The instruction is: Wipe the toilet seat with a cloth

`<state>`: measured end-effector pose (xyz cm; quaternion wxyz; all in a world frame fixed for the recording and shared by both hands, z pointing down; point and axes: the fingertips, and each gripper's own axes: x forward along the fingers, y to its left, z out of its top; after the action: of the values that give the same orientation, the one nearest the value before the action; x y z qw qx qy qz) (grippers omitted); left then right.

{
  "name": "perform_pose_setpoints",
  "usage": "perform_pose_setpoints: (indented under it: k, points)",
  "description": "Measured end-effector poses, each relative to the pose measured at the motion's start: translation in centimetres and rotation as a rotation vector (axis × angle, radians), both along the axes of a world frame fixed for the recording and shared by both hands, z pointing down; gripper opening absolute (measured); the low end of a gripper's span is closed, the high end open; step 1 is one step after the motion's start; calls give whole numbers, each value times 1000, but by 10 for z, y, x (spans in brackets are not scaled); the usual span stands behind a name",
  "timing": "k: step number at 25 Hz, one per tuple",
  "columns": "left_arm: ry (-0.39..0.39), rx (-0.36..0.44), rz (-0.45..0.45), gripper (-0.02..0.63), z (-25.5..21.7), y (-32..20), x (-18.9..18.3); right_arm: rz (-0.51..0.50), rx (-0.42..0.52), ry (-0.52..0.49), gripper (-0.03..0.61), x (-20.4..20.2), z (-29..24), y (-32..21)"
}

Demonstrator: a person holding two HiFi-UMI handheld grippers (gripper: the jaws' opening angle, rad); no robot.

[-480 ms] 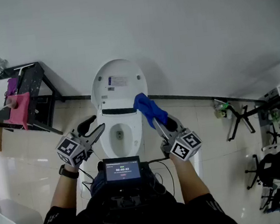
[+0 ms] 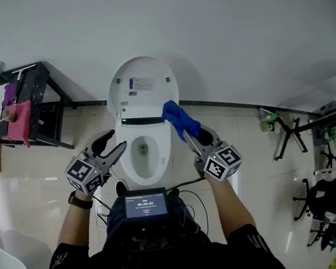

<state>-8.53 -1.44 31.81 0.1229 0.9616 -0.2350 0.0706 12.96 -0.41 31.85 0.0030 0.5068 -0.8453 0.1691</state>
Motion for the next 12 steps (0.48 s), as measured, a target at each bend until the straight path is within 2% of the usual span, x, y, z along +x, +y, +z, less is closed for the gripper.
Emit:
perform_pose_setpoints:
  k: [6,12]
  points:
    - [-54,-12,4,212,37,-8,-1,-25,-72,46,130,8,47,-23]
    - [-63,-70,-75,212,63,-25,-2,-75,-171,81,130,1,120,-49]
